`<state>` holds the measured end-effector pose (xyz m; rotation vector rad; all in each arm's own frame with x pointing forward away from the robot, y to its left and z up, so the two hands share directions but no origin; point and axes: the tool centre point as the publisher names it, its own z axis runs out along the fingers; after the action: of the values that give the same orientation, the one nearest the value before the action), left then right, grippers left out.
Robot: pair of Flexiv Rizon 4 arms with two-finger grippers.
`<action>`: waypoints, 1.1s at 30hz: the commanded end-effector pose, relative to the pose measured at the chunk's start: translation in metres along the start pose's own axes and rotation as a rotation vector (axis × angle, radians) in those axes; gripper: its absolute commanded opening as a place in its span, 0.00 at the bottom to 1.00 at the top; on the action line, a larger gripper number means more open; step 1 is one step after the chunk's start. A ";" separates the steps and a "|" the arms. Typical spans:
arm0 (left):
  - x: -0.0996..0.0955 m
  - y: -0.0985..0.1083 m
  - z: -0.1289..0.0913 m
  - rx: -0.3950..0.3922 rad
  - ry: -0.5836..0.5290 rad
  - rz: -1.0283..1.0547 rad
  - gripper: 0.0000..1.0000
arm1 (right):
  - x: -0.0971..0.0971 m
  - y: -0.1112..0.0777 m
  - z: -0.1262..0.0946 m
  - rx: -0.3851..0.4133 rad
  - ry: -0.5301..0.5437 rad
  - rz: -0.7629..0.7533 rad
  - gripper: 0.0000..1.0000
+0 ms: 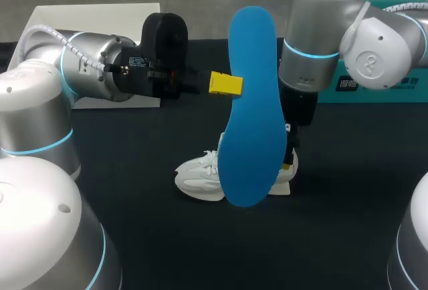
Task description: Take the shoe out of the shoebox, open the shoe tongue, remove and reinsert the insole, then place the shoe into the shoebox
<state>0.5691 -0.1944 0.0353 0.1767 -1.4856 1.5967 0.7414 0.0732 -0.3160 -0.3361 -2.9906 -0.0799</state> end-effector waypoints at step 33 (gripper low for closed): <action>0.000 0.001 0.000 0.002 0.000 0.001 0.00 | -0.056 0.066 0.041 0.075 -0.122 -0.116 0.86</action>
<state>0.5690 -0.1944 0.0352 0.1768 -1.4858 1.5967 0.8024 0.1263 -0.3548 -0.1706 -3.1308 0.0504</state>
